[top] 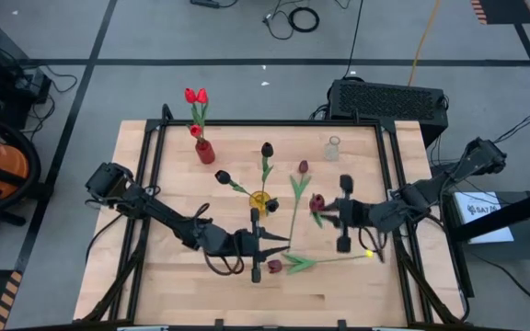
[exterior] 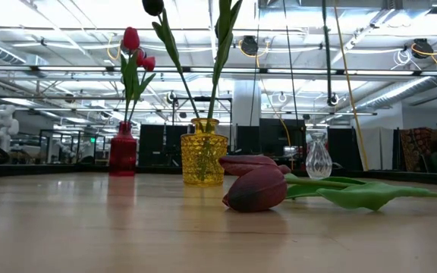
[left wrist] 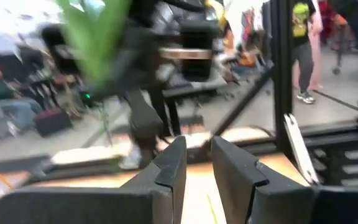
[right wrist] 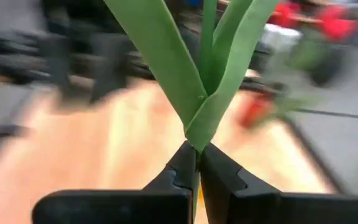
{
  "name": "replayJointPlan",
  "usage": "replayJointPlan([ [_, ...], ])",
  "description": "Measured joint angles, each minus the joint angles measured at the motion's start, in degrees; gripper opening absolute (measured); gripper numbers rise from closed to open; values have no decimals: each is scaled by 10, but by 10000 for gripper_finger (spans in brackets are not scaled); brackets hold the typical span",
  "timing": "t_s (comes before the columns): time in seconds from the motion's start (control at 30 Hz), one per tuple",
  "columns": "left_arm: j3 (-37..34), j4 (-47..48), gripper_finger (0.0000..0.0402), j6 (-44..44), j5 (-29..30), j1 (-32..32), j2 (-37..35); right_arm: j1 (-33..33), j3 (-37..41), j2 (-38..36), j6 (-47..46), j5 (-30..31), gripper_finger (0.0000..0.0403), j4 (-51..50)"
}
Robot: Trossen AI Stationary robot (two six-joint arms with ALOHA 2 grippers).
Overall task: Sort flowers into vase by color
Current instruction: Put the top left dark red flower into the transparent vase
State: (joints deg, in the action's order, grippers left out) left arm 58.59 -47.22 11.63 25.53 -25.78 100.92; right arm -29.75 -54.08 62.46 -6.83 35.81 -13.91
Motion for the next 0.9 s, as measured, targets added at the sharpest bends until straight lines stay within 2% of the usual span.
replayJointPlan([
  [0.17, 0, 101, 84, -59, -26, 7, 0, 40, 0, -2, 34, 119, 7, -62],
  [0.47, 0, 249, 84, -163, -28, 4, 0, 258, 0, -59, 132, 118, 6, -37],
  [0.53, 0, 278, 84, -185, -28, 1, 0, 317, 0, -72, 135, 99, 6, -35],
  [0.7, 0, 302, 84, -204, -28, -5, 2, 456, 0, -79, 103, -9, 6, -19],
  [0.9, 0, 301, 84, -204, -28, -6, 2, 557, 0, -49, 87, -102, 6, 8],
])
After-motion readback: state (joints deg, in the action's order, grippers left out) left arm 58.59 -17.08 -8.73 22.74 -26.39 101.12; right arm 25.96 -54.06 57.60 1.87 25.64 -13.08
